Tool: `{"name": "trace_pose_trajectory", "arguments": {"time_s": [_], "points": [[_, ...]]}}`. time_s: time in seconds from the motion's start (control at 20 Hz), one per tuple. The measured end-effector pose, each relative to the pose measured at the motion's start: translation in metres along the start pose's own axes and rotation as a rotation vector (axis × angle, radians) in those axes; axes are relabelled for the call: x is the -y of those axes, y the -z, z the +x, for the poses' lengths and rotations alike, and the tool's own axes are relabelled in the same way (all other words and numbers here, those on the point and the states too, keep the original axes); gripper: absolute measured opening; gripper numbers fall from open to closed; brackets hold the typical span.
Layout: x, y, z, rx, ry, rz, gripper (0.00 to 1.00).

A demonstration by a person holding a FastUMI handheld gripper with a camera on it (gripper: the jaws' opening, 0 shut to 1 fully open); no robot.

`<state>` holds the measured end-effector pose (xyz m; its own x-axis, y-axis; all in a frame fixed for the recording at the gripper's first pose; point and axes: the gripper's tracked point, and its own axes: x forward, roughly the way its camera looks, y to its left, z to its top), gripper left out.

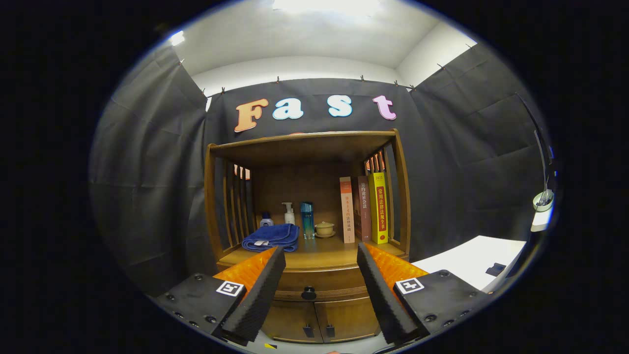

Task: Pull open the drawer, take out the items inside it, and place them on the countertop above the cabinet.

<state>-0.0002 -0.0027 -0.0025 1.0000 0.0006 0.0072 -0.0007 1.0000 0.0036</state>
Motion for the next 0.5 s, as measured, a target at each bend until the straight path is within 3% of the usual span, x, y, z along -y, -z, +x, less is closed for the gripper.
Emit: {"name": "trace_pose_trajectory", "arguments": {"time_s": [0.5], "points": [[-0.0009, 0.0033, 0.0016, -0.002, -0.004, 0.004, 0.97]]}}
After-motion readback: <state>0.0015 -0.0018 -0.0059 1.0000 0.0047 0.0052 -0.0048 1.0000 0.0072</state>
